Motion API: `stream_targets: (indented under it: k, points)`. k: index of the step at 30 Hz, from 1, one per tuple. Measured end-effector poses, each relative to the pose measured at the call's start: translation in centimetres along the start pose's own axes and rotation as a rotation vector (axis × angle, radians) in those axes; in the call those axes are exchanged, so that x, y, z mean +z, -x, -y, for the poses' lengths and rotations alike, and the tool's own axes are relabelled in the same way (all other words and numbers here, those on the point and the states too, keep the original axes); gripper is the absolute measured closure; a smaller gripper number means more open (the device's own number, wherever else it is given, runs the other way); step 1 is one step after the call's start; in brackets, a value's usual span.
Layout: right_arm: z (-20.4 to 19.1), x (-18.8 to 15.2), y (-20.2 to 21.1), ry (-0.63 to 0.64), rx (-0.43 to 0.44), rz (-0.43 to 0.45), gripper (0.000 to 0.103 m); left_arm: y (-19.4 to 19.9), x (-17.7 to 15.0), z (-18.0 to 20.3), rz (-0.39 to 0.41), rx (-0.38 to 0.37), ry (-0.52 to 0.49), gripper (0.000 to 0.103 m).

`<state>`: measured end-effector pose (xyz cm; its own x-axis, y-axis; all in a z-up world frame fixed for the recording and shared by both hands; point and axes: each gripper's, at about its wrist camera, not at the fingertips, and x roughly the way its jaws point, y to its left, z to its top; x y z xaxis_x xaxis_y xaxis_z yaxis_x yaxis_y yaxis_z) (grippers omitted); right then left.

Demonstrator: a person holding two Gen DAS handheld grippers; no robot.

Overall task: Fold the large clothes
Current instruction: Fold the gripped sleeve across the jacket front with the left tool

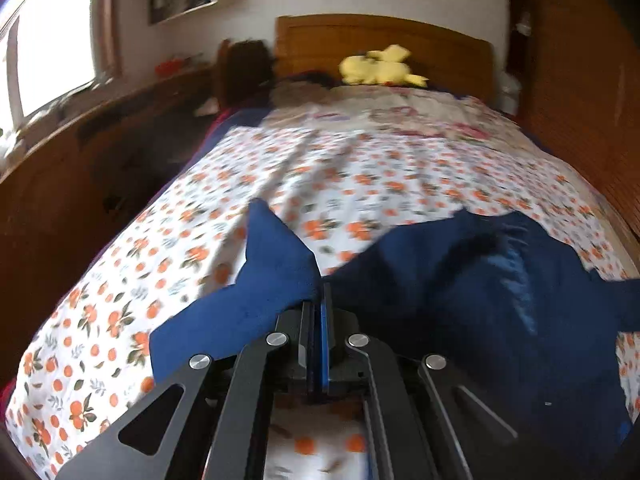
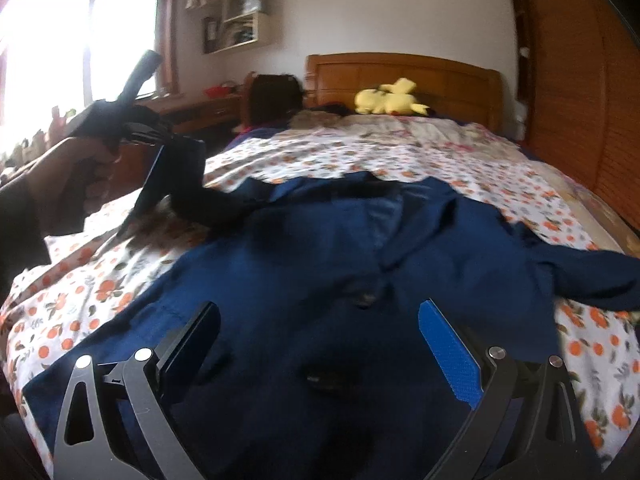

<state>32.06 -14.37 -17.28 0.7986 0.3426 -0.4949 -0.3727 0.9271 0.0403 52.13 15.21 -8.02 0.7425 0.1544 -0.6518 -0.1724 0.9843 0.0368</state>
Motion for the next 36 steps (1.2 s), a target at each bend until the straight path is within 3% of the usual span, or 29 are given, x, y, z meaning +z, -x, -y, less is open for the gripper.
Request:
stream_targets:
  k: [7,15,20,21,22,24,29,31,36]
  points:
    - [4.1,0.5,2.5,-0.048,-0.061,0.026,0.007,2.6,-1.2,8.1,0.012,-0.088,-0.118,0.102]
    - [6.0,0.6,2.8,-0.061,-0.096,0.025,0.007,4.2,-8.1,12.7,-0.025,-0.159,-0.213,0.101]
    - [5.9,0.3,2.5,-0.054,-0.095,0.013,0.007,4.1,-11.4,12.4,-0.057,-0.164,-0.225,0.097]
    - [5.9,0.4,2.5,-0.055,-0.092,0.014,0.007,4.3,-11.9,12.0,-0.055,-0.166,-0.23,0.092]
    - [5.8,0.5,2.4,-0.055,-0.09,0.015,0.007,4.7,-12.3,11.8,-0.045,-0.165,-0.232,0.076]
    - [5.8,0.6,2.4,-0.053,-0.086,0.019,0.007,5.7,-13.3,11.2,-0.018,-0.161,-0.226,0.056]
    - [5.3,0.8,2.4,-0.054,-0.069,0.023,0.007,7.1,-15.1,9.4,-0.014,-0.152,-0.225,0.054]
    - [4.8,1.0,2.3,-0.049,-0.061,0.023,0.007,7.3,-15.3,8.3,-0.01,-0.142,-0.216,0.047]
    - [3.8,1.0,1.6,-0.022,-0.054,0.012,0.007,6.2,-14.8,5.4,-0.019,-0.085,-0.194,0.047]
